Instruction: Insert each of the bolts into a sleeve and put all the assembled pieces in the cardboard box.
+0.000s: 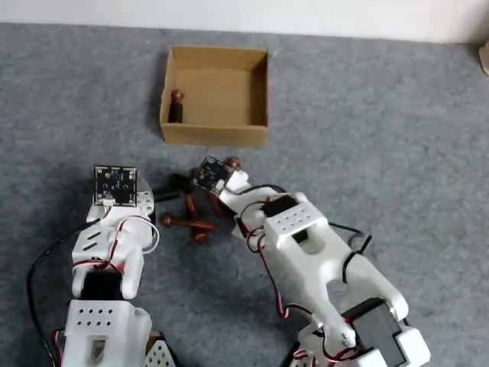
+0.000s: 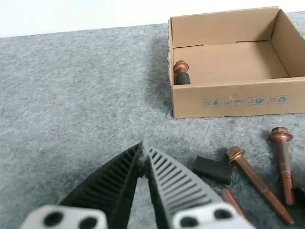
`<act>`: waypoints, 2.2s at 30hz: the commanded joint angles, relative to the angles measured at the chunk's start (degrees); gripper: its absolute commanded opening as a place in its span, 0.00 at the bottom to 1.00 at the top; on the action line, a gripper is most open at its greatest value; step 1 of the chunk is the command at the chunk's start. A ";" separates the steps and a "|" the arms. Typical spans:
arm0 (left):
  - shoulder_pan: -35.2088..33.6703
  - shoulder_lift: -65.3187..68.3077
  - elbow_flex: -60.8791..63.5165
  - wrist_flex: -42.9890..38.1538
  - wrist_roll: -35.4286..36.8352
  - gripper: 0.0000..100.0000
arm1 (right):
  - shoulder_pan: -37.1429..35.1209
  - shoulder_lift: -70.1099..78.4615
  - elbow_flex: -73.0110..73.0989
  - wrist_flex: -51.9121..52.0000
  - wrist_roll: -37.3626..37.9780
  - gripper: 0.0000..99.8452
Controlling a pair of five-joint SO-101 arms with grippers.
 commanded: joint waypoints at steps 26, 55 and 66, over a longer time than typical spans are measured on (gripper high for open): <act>0.84 0.13 -2.95 -0.18 -0.35 0.01 | -1.10 10.59 1.89 -9.36 0.97 0.16; 0.84 0.13 -2.95 -0.26 -0.35 0.01 | 4.35 -23.96 16.75 -9.19 -5.63 0.01; 2.51 7.08 -8.66 1.93 -0.35 0.03 | 6.29 -57.27 39.60 -8.84 -8.09 0.01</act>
